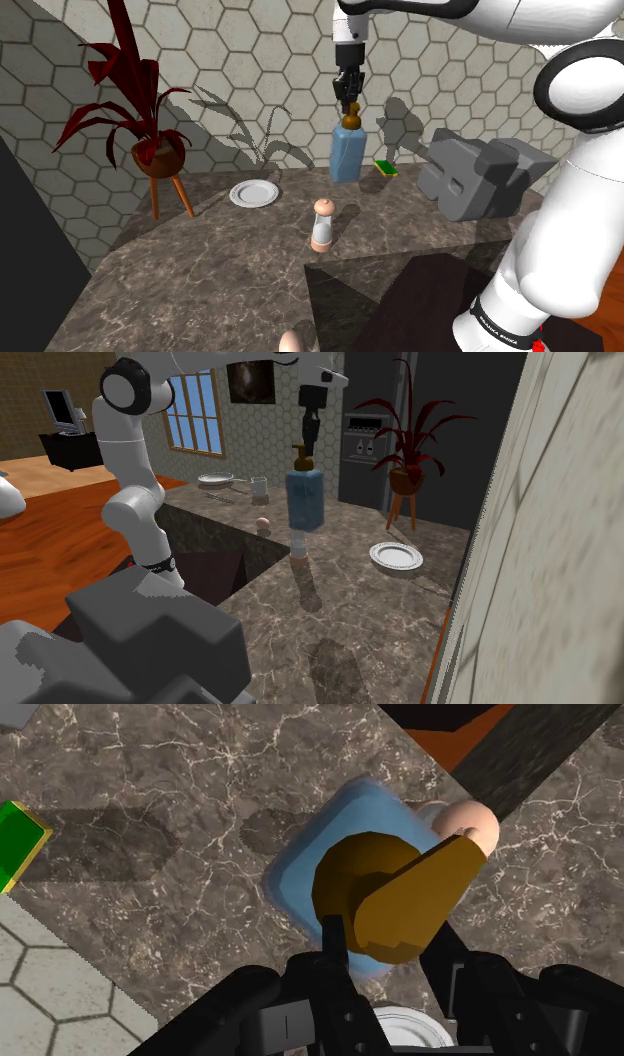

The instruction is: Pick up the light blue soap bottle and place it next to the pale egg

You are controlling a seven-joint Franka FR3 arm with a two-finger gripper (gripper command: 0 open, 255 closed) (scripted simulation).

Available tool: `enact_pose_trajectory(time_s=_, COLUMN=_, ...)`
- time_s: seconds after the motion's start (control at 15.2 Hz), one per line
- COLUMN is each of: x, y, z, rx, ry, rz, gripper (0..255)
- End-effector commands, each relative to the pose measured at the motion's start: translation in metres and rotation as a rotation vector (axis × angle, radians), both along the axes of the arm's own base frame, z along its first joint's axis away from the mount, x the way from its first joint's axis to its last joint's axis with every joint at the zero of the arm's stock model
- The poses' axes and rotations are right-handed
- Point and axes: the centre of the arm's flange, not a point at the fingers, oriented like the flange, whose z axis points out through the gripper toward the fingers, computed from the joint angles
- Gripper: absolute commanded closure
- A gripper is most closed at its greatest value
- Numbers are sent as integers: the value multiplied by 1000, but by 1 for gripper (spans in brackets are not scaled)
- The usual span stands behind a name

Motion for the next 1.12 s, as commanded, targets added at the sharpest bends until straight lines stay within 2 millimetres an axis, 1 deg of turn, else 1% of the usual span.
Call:
enact_pose_trajectory(time_s=0.0, x=-9, y=26, z=8, rx=-1, ry=0, rz=-2, gripper=255)
enact_pose_trajectory(time_s=1.06, x=-73, y=216, z=73, rx=-1, ry=0, rz=-2, gripper=255)
